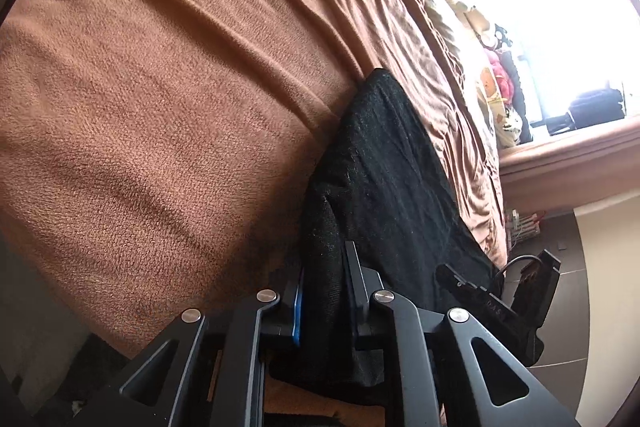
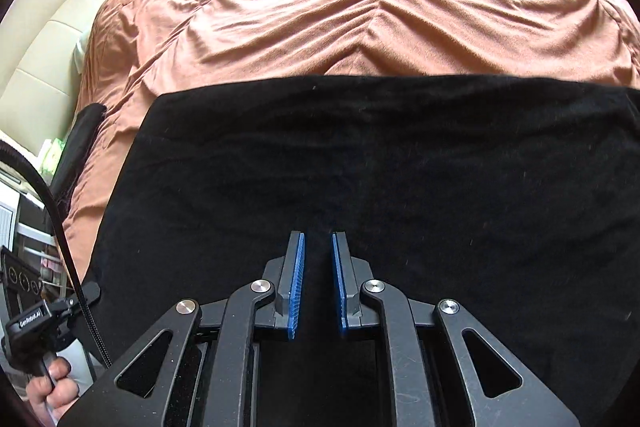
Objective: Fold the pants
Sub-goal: 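Lift the pants with both tools and fold the waist end over toward the hem, then lower the folded pants onto the bed and open both tools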
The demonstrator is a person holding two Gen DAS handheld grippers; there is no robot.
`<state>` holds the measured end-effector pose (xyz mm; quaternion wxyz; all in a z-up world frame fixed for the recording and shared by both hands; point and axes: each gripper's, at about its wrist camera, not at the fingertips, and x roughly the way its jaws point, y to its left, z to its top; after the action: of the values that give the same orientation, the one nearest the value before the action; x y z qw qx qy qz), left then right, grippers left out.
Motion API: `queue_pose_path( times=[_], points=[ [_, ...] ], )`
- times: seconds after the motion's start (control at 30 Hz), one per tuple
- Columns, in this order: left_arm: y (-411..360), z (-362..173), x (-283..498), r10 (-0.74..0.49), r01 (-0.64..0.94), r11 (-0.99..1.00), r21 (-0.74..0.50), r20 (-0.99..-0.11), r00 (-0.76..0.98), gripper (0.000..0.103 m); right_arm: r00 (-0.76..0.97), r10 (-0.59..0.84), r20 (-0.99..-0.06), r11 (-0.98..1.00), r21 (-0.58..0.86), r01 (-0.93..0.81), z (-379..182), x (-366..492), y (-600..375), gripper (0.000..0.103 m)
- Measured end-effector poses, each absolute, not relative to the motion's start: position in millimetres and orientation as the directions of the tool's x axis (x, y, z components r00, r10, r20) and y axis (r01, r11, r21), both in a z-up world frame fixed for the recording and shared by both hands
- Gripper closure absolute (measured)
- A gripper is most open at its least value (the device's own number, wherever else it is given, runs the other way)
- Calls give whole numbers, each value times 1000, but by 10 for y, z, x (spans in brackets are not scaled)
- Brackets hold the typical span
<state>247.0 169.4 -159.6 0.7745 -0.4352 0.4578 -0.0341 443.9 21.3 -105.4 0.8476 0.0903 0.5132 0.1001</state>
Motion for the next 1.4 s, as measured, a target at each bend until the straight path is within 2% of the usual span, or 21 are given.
queue_pose_path(
  times=[0.7,1.33,1.4],
  points=[
    [953,-437,2637,-439,-118,734,-668,-600,668,89,406,501,-765,863,476,-168,-1013,3463,-458,93],
    [-424,214,2622,-561,137,763,-632,-541,627,89,629,436,-644,862,500,-84,-407,2694,-1960,93],
    [-557,222,2622,-572,158,763,-626,-543,615,89,643,426,-636,861,504,-71,-396,2599,-2039,89]
  ],
)
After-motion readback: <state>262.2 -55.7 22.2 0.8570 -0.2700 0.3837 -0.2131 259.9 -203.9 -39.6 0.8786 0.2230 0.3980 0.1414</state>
